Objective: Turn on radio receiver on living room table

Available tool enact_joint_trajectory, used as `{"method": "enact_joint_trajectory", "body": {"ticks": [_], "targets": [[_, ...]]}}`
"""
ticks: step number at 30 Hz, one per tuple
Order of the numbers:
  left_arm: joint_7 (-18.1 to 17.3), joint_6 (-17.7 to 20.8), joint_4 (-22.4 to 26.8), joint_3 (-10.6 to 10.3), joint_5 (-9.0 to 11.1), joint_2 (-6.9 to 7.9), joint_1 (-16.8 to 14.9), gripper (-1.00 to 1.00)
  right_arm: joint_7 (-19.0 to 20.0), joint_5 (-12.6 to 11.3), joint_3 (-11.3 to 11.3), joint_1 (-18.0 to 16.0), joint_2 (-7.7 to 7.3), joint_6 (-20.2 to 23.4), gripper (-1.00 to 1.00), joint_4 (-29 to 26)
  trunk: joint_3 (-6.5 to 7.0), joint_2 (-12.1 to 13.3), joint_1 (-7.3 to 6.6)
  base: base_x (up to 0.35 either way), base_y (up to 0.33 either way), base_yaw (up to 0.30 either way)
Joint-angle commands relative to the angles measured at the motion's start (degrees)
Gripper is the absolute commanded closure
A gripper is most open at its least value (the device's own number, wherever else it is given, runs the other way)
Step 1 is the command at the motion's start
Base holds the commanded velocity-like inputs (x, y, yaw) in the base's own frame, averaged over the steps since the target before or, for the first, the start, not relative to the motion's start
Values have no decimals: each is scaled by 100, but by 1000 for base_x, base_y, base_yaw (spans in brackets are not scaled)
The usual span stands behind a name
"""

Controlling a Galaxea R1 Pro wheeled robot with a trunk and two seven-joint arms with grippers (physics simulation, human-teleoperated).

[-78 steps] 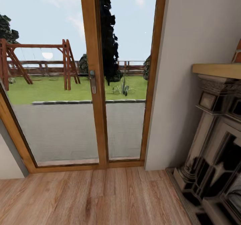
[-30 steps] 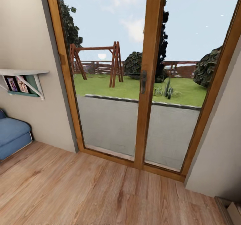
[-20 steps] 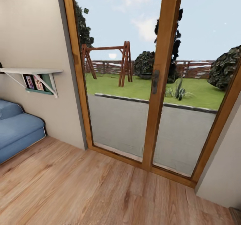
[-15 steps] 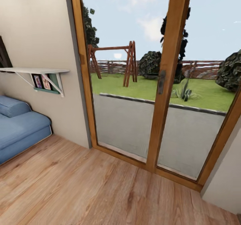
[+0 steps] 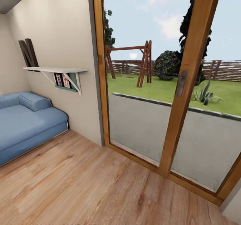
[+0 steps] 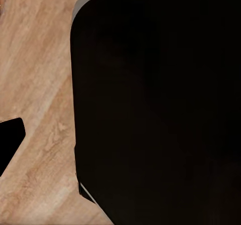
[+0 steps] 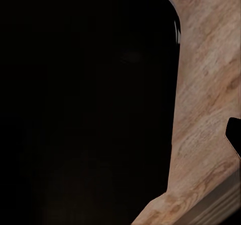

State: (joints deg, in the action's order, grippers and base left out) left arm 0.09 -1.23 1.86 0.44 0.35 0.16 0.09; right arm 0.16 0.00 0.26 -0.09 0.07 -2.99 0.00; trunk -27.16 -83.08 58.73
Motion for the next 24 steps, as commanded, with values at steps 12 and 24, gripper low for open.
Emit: {"method": "enact_joint_trajectory", "body": {"ticks": [12,24], "targets": [[0,0,6,0,0,-6,0,-100,-7,0,0,0,-1,-1,-100,0,0,0,0,0,0,285],[0,0,8,0,0,-2,0,-100,-8,0,-8,0,-6,-6,-100,0,-24,0,0,0,0,285]]}}
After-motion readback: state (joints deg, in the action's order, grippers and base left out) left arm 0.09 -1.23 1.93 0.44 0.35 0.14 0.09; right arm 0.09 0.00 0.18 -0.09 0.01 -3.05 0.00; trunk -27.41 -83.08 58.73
